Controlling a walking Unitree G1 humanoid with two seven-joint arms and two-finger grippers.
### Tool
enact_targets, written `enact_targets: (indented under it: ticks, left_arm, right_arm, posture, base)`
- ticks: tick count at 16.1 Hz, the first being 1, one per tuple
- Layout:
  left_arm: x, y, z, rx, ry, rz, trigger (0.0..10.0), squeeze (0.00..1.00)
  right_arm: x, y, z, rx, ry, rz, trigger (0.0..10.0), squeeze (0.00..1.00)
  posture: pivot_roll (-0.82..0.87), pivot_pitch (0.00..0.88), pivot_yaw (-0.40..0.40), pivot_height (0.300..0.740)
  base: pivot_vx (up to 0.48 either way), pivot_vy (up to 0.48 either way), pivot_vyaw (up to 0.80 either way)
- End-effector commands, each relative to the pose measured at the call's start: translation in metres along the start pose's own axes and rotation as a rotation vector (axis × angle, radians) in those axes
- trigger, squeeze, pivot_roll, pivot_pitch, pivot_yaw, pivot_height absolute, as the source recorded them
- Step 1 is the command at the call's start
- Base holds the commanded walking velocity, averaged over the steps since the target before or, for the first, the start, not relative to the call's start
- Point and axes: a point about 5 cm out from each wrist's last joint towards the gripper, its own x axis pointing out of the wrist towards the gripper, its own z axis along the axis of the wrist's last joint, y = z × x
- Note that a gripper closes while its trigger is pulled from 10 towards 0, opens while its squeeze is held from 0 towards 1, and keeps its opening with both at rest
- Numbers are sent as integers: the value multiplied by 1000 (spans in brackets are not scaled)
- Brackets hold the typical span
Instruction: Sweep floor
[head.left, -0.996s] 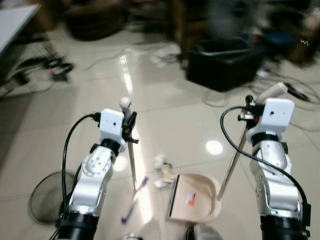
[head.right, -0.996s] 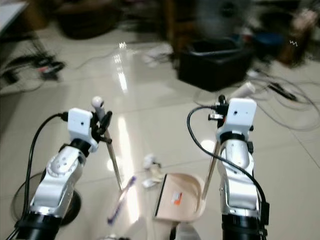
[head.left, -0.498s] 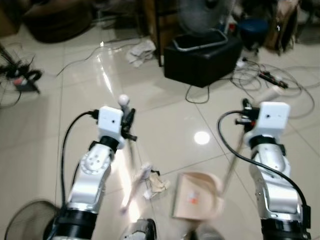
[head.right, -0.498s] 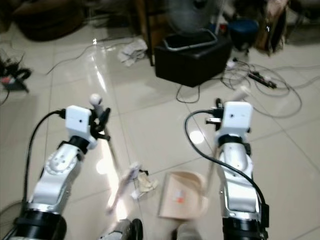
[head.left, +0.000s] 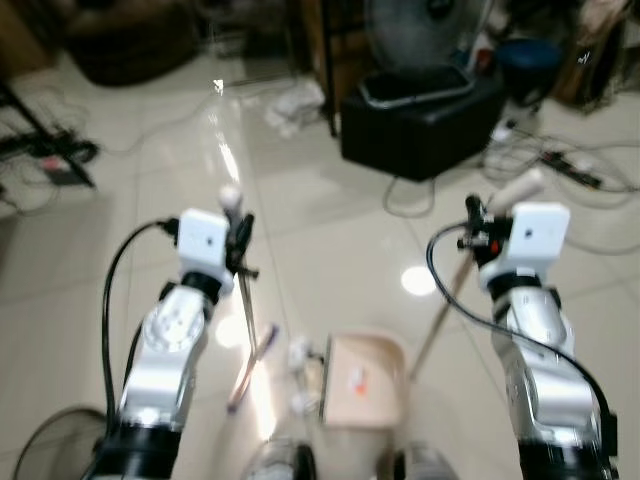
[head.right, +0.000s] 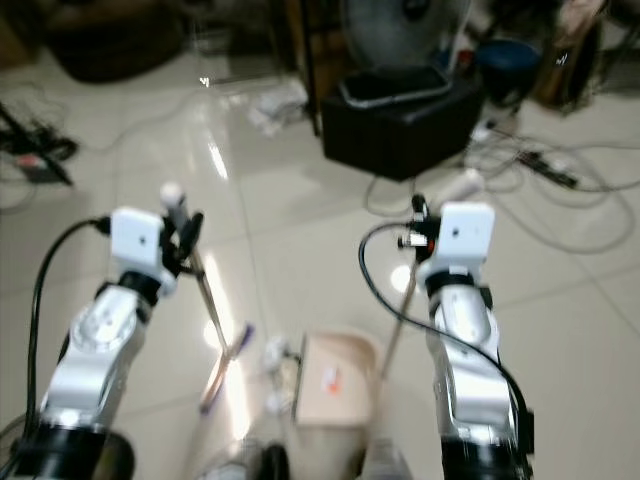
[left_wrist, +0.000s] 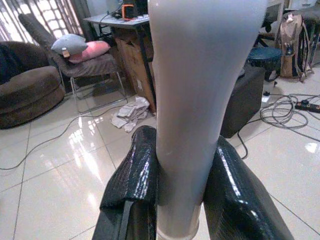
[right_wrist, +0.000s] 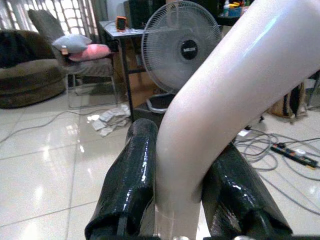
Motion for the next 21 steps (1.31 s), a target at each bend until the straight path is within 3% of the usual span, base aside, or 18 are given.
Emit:
enact_targets:
  ticks: [1,6,14,17,19,21]
  left_arm:
    - [-1,1,1,-3,-1,4,10000,0]
    - [3,-9,0,-36,-3,-14,10000,0]
    - [4,-10,-1,-37,-4,-12,10000,0]
    - [9,-9,0,-29,-5,10,10000,0]
    - [9,-11,0,-41,4,2,10000,0]
    - [9,-13,0,-37,3,-3,10000,0]
  right_arm:
    - [-1,-4,5,-31,-26,-12,10000,0]
    - [-2,-12,8,-18,-60,-39,10000,0]
    - [-2,-20,8,-36,-85,-77,10000,0]
    - [0,-23,9,-56,-93,-87,10000,0]
    - [0,-26,11,-143,-101,-111,10000,0]
    - [-1,-27,9,-113,-85,-104,10000,0]
  posture:
    - [-70,130,83,740]
    - [-79,115,88,740]
    - [-81,107,87,740]
    - [-82,116,94,740]
    - [-84,118,95,740]
    - [-82,120,90,740]
  base:
    - [0,0,0]
    - [0,0,0]
    - [0,0,0]
    - [0,0,0]
    - [0,0,0]
    - [0,0,0]
